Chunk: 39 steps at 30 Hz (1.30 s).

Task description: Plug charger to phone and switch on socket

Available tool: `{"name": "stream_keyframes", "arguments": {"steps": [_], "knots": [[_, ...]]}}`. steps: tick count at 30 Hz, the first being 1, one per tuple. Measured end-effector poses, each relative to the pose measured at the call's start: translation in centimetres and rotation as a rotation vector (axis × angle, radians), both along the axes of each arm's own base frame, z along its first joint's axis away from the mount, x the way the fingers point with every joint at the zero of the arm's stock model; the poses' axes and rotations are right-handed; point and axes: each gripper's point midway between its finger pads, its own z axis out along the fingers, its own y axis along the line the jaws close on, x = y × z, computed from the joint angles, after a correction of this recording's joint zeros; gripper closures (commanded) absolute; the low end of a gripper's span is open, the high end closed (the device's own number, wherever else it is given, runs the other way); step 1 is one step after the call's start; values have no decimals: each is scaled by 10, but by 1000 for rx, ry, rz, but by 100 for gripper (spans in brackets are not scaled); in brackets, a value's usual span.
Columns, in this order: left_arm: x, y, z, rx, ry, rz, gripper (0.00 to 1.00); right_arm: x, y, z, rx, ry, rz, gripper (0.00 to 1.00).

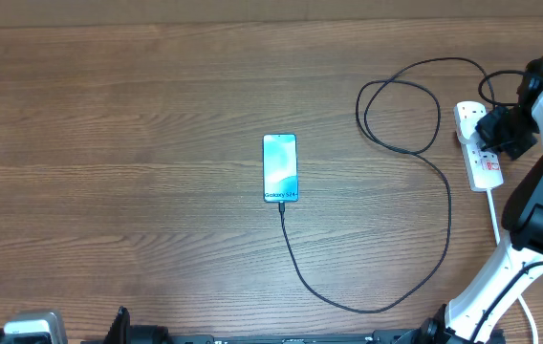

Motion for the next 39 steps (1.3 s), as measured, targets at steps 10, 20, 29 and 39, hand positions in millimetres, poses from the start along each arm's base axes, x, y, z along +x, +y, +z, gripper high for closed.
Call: {"name": "stream_keyframes", "arguments": {"steps": [10, 20, 29, 39], "knots": [[-57, 4, 1, -14, -230, 0, 0, 19, 12, 191, -16, -448, 64, 96], [-98, 5, -7, -16, -396, 42, 0, -151, 107, 571, -402, -1547, 330, 96], [-130, 3, -12, -11, -532, 79, 0, -228, 181, 590, -429, -1661, 491, 96], [-129, 3, -11, -29, -535, 86, 0, -241, 212, 586, -311, -1697, 609, 96]]}}
